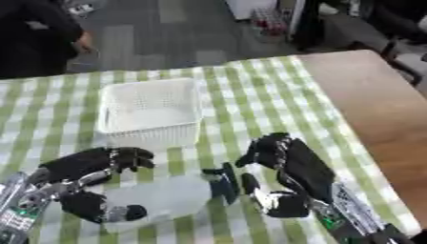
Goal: Pick up objects on the table and place them in the box.
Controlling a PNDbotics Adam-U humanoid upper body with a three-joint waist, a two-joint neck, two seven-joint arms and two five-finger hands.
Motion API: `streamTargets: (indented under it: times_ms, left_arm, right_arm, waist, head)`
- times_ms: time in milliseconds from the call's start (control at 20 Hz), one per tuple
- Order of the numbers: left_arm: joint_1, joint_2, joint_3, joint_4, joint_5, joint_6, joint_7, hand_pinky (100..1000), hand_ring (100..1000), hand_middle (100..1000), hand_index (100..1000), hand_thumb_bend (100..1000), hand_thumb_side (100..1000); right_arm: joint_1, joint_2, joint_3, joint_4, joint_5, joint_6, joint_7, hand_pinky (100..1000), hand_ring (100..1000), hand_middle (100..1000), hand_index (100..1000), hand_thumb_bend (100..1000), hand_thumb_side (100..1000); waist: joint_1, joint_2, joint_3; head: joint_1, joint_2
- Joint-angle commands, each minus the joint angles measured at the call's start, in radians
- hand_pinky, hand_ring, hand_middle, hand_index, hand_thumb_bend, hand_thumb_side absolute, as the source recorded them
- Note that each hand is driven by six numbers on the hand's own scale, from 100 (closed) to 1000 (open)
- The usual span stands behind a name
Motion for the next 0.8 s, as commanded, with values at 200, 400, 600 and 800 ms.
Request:
streamTargets:
  times_ms: [200,400,600,800]
  left_arm:
    - [0.019,0.038,0.008,-0.082,0.002,0.006,-0.09,675,769,905,919,594,1000]
    - [0.029,0.045,0.006,-0.081,-0.038,0.0,-0.139,704,783,905,926,552,1000]
    - [0.029,0.039,0.001,-0.056,-0.076,-0.018,-0.143,725,797,906,935,568,1000]
    - [0.024,0.038,-0.003,-0.04,-0.12,-0.044,-0.125,757,820,910,949,574,1000]
  right_arm:
    - [0.008,-0.004,0.0,-0.014,0.013,0.013,-0.003,361,395,432,609,100,1000]
    - [0.012,-0.001,0.001,-0.014,0.019,0.018,-0.004,360,394,432,609,100,1000]
    - [0.011,0.0,0.004,-0.014,0.022,0.02,-0.005,360,394,432,609,100,1000]
    - [0.005,-0.004,0.004,-0.014,0.019,0.018,-0.006,360,394,432,609,100,1000]
  waist:
    - [0.003,-0.011,0.009]
    - [0.002,-0.012,0.012]
    - [0.001,-0.01,0.01]
    - [0.003,-0.01,0.004]
  head:
    - [0.002,-0.003]
    - [0.001,-0.003]
    - [0.004,-0.003]
    - [0.007,-0.003]
